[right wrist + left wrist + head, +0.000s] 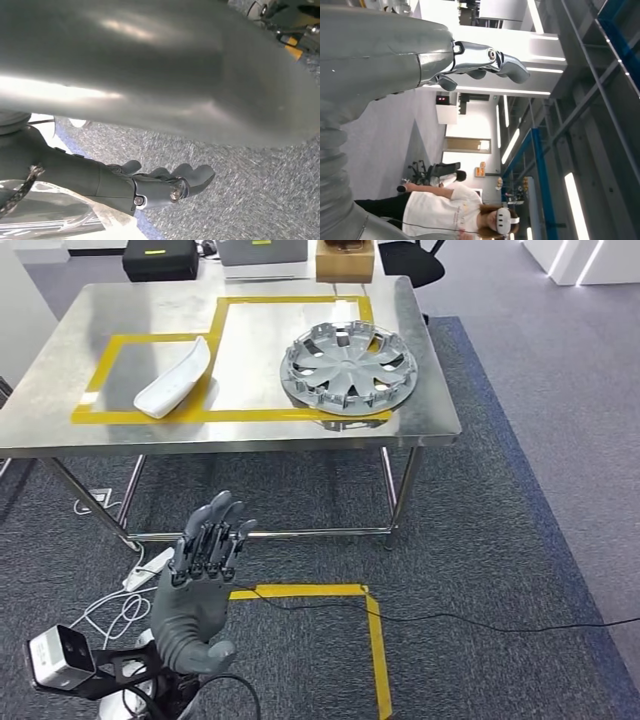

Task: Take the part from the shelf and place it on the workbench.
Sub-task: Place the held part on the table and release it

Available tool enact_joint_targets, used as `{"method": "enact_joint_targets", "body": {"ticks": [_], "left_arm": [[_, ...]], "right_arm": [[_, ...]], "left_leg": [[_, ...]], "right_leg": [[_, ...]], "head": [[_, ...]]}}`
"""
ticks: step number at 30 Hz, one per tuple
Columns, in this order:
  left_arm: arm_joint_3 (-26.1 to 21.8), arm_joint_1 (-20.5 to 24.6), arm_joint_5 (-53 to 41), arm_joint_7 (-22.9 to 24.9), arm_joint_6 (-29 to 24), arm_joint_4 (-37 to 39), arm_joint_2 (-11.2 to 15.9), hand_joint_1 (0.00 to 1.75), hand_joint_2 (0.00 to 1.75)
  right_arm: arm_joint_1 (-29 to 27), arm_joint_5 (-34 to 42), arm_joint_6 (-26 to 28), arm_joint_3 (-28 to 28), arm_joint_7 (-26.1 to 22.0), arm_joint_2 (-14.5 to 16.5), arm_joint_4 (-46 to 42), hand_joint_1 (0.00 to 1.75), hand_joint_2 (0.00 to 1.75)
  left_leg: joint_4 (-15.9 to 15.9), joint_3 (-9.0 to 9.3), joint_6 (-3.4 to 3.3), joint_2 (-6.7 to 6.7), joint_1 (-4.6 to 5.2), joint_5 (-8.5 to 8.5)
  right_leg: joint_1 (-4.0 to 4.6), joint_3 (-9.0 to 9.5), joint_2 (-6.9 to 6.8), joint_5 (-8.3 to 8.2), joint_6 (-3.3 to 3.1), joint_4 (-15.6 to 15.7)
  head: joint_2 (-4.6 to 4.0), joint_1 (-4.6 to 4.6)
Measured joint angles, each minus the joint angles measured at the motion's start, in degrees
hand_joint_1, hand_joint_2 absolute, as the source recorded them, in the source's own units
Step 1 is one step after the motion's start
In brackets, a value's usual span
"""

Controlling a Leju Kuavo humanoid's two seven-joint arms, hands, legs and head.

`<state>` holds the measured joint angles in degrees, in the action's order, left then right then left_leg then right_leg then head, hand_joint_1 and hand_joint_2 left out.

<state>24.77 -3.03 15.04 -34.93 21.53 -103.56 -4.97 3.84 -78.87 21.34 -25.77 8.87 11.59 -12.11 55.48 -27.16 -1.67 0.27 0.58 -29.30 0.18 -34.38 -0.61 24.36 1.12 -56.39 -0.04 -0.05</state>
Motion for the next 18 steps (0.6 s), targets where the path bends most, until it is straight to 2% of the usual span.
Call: {"method": "enact_joint_targets", "body": {"ticks": [1, 2, 4, 5, 6, 7, 8, 9, 10, 11, 12, 13, 14, 18], "left_arm": [[0.1, 0.0, 0.0, 0.0, -0.1, 0.0, 0.0, 0.00, 1.75], [0.2, 0.0, 0.0, 0.0, -0.2, 0.0, 0.0, 0.00, 1.75], [0.4, -0.1, 0.0, -0.1, -0.6, 0.0, 0.0, 0.00, 1.75], [0.4, -0.2, 0.0, -0.1, -0.8, 0.0, 0.0, 0.00, 1.75], [0.4, -0.3, 0.0, -0.1, -1.0, 0.0, 0.0, 0.00, 1.75], [0.4, -0.4, 0.0, -0.1, -1.2, 0.0, 0.0, 0.00, 1.75], [0.4, -0.5, 0.0, -0.1, -1.4, 0.0, 0.0, 0.00, 1.75], [0.4, -0.6, 0.0, -0.1, -1.4, 0.0, 0.1, 0.00, 1.75], [0.4, -0.6, -0.1, -0.1, -1.5, 0.0, 0.1, 0.00, 1.75], [0.4, -0.7, -0.3, -0.1, -1.8, 0.0, 0.1, 0.00, 1.75], [0.3, -0.8, -0.6, -0.1, -2.3, 0.0, 0.1, 0.00, 1.75], [0.3, -0.9, -0.9, -0.1, -2.7, 0.0, 0.1, 0.00, 1.75], [0.3, -0.9, -1.1, -0.1, -3.0, 0.0, 0.1, 0.00, 1.75], [0.3, -1.0, -1.5, -0.1, -3.5, 0.0, 0.1, 0.00, 1.75]], "right_arm": [[0.0, 0.0, 0.0, 0.0, 0.0, 0.0, 0.0, 0.00, 0.00], [-0.1, 0.0, 0.0, 0.0, 0.0, 0.0, 0.0, 0.00, 0.00], [-0.1, 0.0, 0.0, 0.0, 0.0, -0.1, 0.0, 0.00, 0.00], [-0.2, 0.0, 0.0, 0.0, 0.0, -0.1, 0.0, 0.00, 0.00], [-0.2, 0.0, 0.0, 0.0, 0.0, -0.1, 0.0, 0.00, 0.00], [-0.2, 0.0, 0.1, 0.0, 0.0, -0.2, 0.0, 0.00, 0.00], [-0.2, 0.0, 0.1, 0.0, 0.0, -0.2, 0.0, 0.00, 0.00], [-0.2, 0.0, 0.1, 0.0, 0.0, -0.3, 0.0, 0.00, 0.00], [-0.1, 0.0, 0.1, 0.0, 0.0, -0.3, 0.0, 0.00, 0.00], [0.0, 0.0, 0.1, 0.0, 0.0, -0.3, 0.0, 0.00, 0.00], [0.1, 0.1, 0.2, 0.0, 0.0, -0.3, 0.0, 0.00, 0.00], [0.1, 0.1, 0.2, 0.0, 0.0, -0.3, 0.0, 0.00, 0.00], [0.1, 0.1, 0.2, 0.0, 0.0, -0.3, 0.0, 0.00, 0.00], [0.0, 0.1, 0.3, 0.0, 0.0, -0.3, 0.0, 0.00, 0.00]], "left_leg": [[-0.2, -0.54, -0.33, 0.09, -0.11, 0.70], [-0.4, -1.24, -0.64, 0.19, -0.25, 1.49], [-0.4, -3.10, -1.00, 0.28, -0.32, 2.96], [-0.3, -4.06, -0.97, 0.29, -0.30, 3.70], [-0.3, -5.05, -0.90, 0.31, -0.29, 4.42], [-0.2, -6.04, -0.78, 0.32, -0.30, 5.11], [-0.1, -7.02, -0.64, 0.32, -0.31, 5.79], [0.1, -7.91, -0.44, 0.30, -0.32, 6.43], [0.4, -8.73, -0.19, 0.27, -0.27, 6.98], [0.6, -9.37, 0.09, 0.26, -0.23, 7.53], [0.7, -9.77, 0.36, 0.26, -0.17, 8.05], [0.8, -10.02, 0.55, 0.29, -0.13, 8.42], [0.8, -10.10, 0.65, 0.32, -0.14, 8.71], [0.7, -10.12, 0.75, 0.33, -0.19, 8.97]], "right_leg": [[-0.06, -0.61, 0.11, 1.17, 0.31, -0.8], [-0.14, -1.51, 0.25, 3.36, 0.60, -2.7], [-0.38, -3.74, 0.42, 9.18, 1.10, -9.5], [-0.47, -4.46, 0.42, 10.96, 1.32, -13.1], [-0.52, -4.56, 0.43, 11.34, 1.50, -15.6], [-0.59, -3.80, 0.42, 10.36, 1.63, -16.3], [-0.69, -2.04, 0.42, 8.59, 1.72, -15.0], [-0.80, 0.70, 0.42, 6.93, 1.76, -11.8], [-0.86, 4.18, 0.44, 6.26, 1.76, -7.4], [-0.85, 7.32, 0.50, 6.48, 1.55, -2.8], [-0.80, 9.54, 0.56, 7.14, 1.30, 0.5], [-0.71, 10.73, 0.62, 7.81, 1.04, 2.4], [-0.66, 10.87, 0.67, 7.99, 0.81, 3.0], [-0.59, 10.44, 0.69, 7.83, 0.75, 2.8]], "head": [[0.00, 0.07], [0.00, 0.16], [0.00, 0.39], [0.00, 0.42], [0.00, 0.40], [0.00, 0.41], [0.00, 0.40], [0.00, 0.40], [0.00, 0.44], [0.00, 0.44], [0.00, 0.46], [0.00, 0.47], [0.00, 0.46], [0.00, 0.51]]}}
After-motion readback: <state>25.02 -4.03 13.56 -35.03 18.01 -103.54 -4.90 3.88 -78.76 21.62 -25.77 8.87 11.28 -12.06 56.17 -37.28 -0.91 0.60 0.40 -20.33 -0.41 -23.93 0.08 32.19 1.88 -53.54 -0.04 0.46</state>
